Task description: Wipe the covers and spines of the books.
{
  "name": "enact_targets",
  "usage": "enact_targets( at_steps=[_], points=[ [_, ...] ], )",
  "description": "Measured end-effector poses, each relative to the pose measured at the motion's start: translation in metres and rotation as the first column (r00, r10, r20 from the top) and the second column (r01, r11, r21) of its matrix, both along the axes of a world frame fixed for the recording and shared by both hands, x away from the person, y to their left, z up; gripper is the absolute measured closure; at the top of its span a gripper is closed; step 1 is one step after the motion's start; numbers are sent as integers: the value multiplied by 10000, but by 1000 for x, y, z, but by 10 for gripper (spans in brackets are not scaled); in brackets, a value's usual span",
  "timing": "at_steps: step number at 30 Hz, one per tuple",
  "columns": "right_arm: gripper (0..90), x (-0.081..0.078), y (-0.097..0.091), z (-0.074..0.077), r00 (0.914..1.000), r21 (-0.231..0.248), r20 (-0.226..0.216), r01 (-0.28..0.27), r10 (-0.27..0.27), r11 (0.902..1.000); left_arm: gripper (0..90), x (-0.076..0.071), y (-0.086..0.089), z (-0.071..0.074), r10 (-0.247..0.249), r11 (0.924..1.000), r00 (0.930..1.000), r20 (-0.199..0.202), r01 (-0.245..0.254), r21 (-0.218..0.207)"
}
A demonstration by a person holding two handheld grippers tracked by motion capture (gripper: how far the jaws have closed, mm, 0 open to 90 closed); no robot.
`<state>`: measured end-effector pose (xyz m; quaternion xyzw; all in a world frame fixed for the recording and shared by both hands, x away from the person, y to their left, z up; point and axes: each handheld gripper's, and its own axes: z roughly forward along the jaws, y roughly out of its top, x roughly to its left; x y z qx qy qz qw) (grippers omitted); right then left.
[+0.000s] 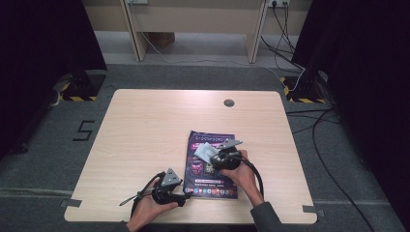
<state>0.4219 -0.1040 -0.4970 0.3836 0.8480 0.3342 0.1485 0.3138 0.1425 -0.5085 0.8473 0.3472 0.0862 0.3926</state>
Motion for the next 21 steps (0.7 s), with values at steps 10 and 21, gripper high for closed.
enact_targets(
  at_steps=[10, 21],
  points=[
    [496, 10, -35, 1, 9938, -7, 34, 1110, -1110, 9938, 340, -10, 8, 4, -285, 9996, 9996, -69, 285, 19],
    [507, -2, -4, 1, 9987, 3, -85, 504, -504, 9987, 286, -21, 20, 4, -181, 9994, 9998, -108, 184, 281]
  ],
)
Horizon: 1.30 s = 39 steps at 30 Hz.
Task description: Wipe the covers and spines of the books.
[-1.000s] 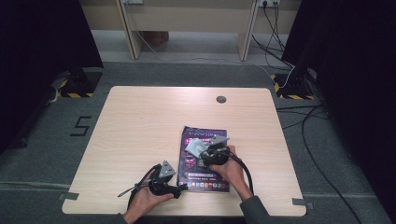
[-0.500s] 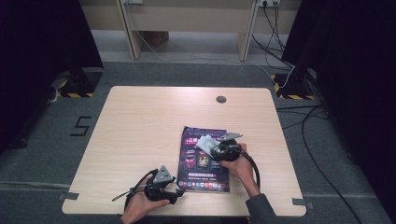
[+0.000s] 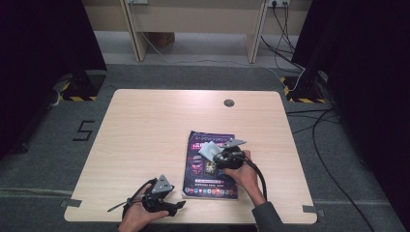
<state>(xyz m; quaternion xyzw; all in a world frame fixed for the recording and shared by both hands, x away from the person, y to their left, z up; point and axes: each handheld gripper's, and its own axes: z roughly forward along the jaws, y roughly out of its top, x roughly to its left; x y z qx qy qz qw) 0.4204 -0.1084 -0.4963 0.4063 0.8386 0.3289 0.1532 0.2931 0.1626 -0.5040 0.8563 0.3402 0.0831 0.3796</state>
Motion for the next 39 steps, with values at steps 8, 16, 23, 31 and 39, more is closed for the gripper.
enact_targets(
  at_steps=[8, 16, 23, 31, 39],
  points=[
    [507, -14, 48, 0, 9918, -10, -74, -1274, 1274, 9919, 265, 1, -3, -3, -81, 9998, 10000, 1, 81, 197],
    [504, -19, 57, -1, 9827, 167, -160, -1842, 1845, 9827, 259, 2, -2, -3, -38, 9998, 10000, -27, 39, 204],
    [497, -15, 43, 1, 9864, -67, -230, -1632, 1630, 9866, 258, 2, -1, -3, 19, 9997, 10000, -4, -19, 225],
    [493, 0, -8, 3, 9988, -116, -392, -301, 296, 9995, 256, 4, 2, -3, 171, 9996, 9998, 51, -172, 232],
    [504, -7, -10, 4, 9992, -365, -298, -287, 276, 9989, 249, 8, 8, -1, 446, 9989, 9990, 70, -448, 170]
  ],
)
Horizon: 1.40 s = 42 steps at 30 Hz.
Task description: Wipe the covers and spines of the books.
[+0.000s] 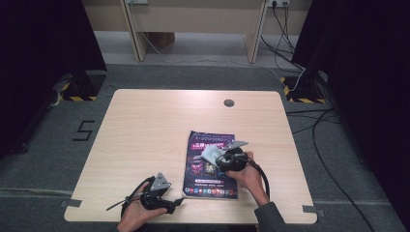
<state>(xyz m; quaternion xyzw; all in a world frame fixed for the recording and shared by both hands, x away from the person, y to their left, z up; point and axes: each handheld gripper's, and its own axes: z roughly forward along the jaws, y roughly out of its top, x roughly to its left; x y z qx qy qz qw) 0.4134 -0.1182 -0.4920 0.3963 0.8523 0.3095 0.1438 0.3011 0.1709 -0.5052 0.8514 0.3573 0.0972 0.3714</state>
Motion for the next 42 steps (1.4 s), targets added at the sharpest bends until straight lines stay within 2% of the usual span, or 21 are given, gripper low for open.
enact_targets(
  at_steps=[5, 12, 17, 20, 27, 30, 33, 36, 39, 42],
  points=[
    [504, -13, 12, -1, 9992, 75, -62, -406, 406, 9991, 246, 5, 9, 2, 386, 9992, 9993, 31, -386, -84],
    [505, -34, 35, -1, 9922, 84, -41, -1243, 1244, 9922, 239, 12, 19, 2, 905, 9958, 9959, 36, -905, -109],
    [504, -41, 45, -1, 9859, 33, -52, -1674, 1674, 9859, 238, 12, 19, 1, 892, 9960, 9960, 30, -892, -37],
    [500, -39, 43, -2, 9861, 238, -149, -1648, 1652, 9860, 238, 11, 18, 1, 845, 9964, 9964, 34, -845, -1],
    [486, -31, 31, -2, 9926, 154, -77, -1208, 1209, 9926, 236, 14, 21, 0, 1074, 9942, 9941, 124, -1075, 72],
    [494, -32, 33, -1, 9937, 29, -57, -1120, 1120, 9937, 236, 16, 23, 0, 1224, 9921, 9923, 196, -1229, 242],
    [500, -36, 39, 0, 9921, -176, 99, -1248, 1250, 9920, 232, 18, 27, -1, 1470, 9876, 9889, 230, -1480, 519],
    [500, -41, 46, -1, 9897, -74, 96, -1427, 1428, 9897, 229, 20, 32, 0, 1840, 9819, 9824, 314, -1852, 403],
    [500, -48, 56, -1, 9839, 53, -20, -1790, 1790, 9838, 225, 22, 37, 1, 2080, 9766, 9773, 416, -2098, 480],
    [505, -59, 65, -2, 9786, 7, 83, -2056, 2056, 9786, 224, 24, 41, 1, 2199, 9738, 9747, 393, -2218, 508]
  ],
)
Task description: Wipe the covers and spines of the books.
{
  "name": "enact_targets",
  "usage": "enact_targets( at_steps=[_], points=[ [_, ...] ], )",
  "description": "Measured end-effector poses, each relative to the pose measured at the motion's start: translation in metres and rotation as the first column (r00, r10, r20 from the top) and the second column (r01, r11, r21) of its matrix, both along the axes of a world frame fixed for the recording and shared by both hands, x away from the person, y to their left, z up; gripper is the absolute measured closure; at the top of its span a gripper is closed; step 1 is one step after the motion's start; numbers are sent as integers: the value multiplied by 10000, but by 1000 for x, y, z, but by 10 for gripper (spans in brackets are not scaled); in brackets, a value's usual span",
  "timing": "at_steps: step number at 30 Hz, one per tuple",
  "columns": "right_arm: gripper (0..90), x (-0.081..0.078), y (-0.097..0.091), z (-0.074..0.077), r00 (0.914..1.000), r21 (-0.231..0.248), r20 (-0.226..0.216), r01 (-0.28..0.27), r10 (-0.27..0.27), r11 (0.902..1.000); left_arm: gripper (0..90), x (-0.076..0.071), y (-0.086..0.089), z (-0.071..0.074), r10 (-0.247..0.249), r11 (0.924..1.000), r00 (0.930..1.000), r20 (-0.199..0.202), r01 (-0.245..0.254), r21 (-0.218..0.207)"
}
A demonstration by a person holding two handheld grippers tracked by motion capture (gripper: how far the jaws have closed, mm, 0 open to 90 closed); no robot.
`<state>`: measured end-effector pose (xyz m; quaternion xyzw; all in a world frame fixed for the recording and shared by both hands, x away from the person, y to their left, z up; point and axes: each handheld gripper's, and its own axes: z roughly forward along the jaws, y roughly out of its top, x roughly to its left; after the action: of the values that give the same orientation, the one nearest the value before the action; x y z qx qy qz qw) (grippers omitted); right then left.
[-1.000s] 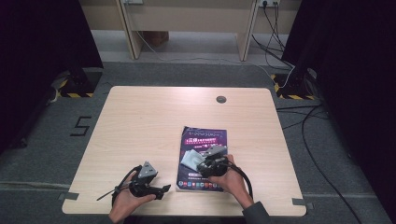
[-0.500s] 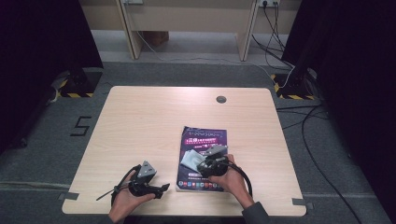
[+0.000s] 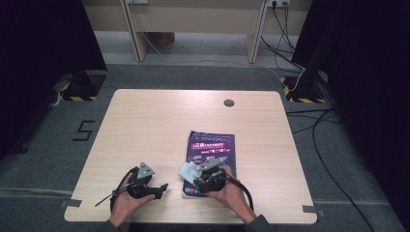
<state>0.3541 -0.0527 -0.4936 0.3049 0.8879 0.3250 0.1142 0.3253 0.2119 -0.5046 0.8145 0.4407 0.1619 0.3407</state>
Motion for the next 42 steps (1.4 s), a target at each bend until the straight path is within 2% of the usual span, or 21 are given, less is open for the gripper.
enact_targets(
  at_steps=[3, 5, 12, 15, 19, 28, 38, 42],
  points=[
    [506, -10, 6, 0, 9993, 80, -52, -376, 376, 9993, 224, 1, 3, 0, 108, 9999, 9999, 3, -108, 23],
    [505, -14, 8, -1, 9991, 186, -201, -380, 384, 9991, 224, 2, 4, 0, 163, 9999, 9999, 31, -163, -14],
    [502, -13, 6, 0, 9976, 191, -164, -668, 671, 9976, 225, 2, 5, 0, 104, 9999, 9999, -34, -103, 50],
    [505, -10, 3, -1, 9979, 298, -283, -582, 590, 9979, 225, 2, 4, 0, 96, 9999, 9999, -42, -96, 88],
    [551, -14, 7, 1, 9970, 22, -68, -768, 768, 9970, 225, 2, 3, -1, 118, 9999, 9999, -41, -118, 43],
    [572, -25, 18, 0, 9879, 205, -178, -1537, 1541, 9879, 226, 3, 4, -1, 84, 9999, 9999, -97, -83, 107],
    [560, -23, 16, 0, 9870, 246, -239, -1583, 1589, 9871, 225, 3, 5, -1, 135, 9999, 9999, -55, -134, 107],
    [558, -16, 9, 0, 9917, 259, -207, -1264, 1270, 9916, 225, 3, 6, -1, 197, 9998, 9998, -35, -197, 91]
  ],
)
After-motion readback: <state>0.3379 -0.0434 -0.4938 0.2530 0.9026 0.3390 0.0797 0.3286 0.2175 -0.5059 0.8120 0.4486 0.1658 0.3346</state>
